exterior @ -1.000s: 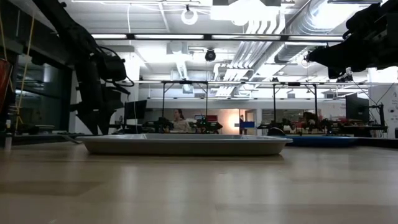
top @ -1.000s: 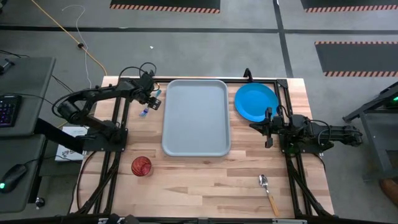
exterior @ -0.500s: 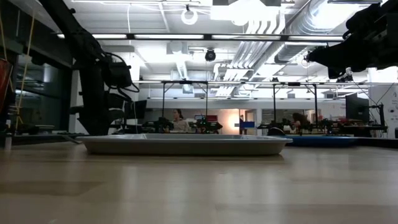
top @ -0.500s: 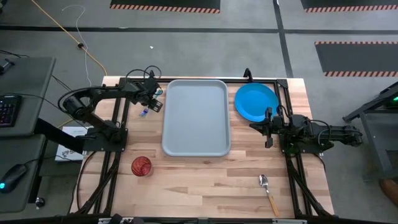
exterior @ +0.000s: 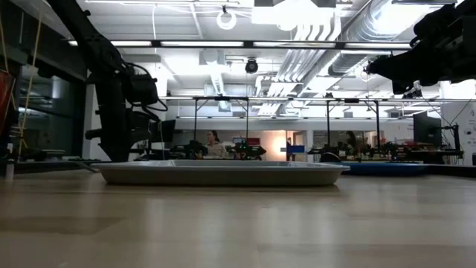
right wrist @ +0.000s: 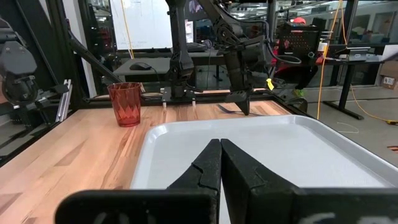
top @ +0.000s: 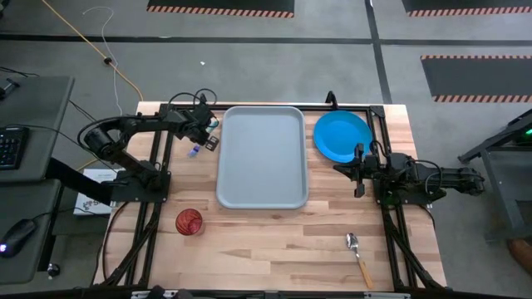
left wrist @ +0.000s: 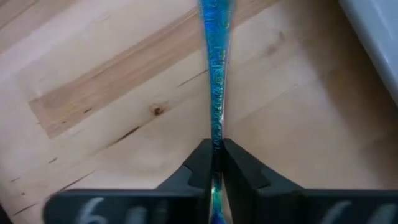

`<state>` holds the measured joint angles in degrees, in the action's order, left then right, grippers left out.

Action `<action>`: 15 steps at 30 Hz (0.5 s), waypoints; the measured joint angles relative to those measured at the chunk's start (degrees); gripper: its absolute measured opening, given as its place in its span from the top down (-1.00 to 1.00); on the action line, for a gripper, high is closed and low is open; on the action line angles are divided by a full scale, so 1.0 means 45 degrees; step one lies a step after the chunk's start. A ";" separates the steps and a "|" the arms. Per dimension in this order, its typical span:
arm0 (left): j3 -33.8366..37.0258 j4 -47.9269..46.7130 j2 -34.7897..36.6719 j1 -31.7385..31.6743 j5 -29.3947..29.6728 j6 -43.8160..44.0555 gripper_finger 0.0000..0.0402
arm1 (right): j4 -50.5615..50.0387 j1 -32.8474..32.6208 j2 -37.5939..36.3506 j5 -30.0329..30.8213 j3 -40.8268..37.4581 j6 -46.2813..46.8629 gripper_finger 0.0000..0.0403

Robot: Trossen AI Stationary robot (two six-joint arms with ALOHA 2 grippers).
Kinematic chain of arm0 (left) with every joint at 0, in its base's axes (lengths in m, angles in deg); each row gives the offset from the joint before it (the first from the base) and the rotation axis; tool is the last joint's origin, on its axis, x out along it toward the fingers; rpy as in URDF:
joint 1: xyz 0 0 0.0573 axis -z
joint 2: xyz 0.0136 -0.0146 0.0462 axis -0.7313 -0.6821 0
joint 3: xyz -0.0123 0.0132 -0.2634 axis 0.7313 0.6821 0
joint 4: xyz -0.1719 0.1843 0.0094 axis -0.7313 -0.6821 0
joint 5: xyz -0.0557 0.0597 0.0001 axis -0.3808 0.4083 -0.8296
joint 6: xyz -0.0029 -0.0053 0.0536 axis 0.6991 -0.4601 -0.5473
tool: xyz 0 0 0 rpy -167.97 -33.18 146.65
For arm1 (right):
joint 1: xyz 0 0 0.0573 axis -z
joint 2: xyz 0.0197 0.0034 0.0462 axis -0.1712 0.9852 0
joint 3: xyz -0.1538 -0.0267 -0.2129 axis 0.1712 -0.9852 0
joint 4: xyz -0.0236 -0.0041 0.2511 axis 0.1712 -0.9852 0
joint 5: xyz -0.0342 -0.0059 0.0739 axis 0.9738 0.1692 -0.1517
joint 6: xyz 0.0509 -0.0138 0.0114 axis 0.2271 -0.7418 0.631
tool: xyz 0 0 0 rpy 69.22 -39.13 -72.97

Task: Pick and place plate/cup/fork/spoon on tray
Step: Put the blue fork on the right of the gray serving tray

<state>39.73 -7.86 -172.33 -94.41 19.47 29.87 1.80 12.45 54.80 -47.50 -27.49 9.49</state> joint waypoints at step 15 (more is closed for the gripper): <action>-0.2211 -0.2315 0.0686 0.0082 0.1706 -0.0366 0.96 | 0.0000 0.0000 0.0000 0.0000 0.0000 0.0000 1.00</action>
<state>29.78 -18.28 -169.25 -94.04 27.15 28.23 1.80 12.45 54.80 -47.50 -27.49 9.49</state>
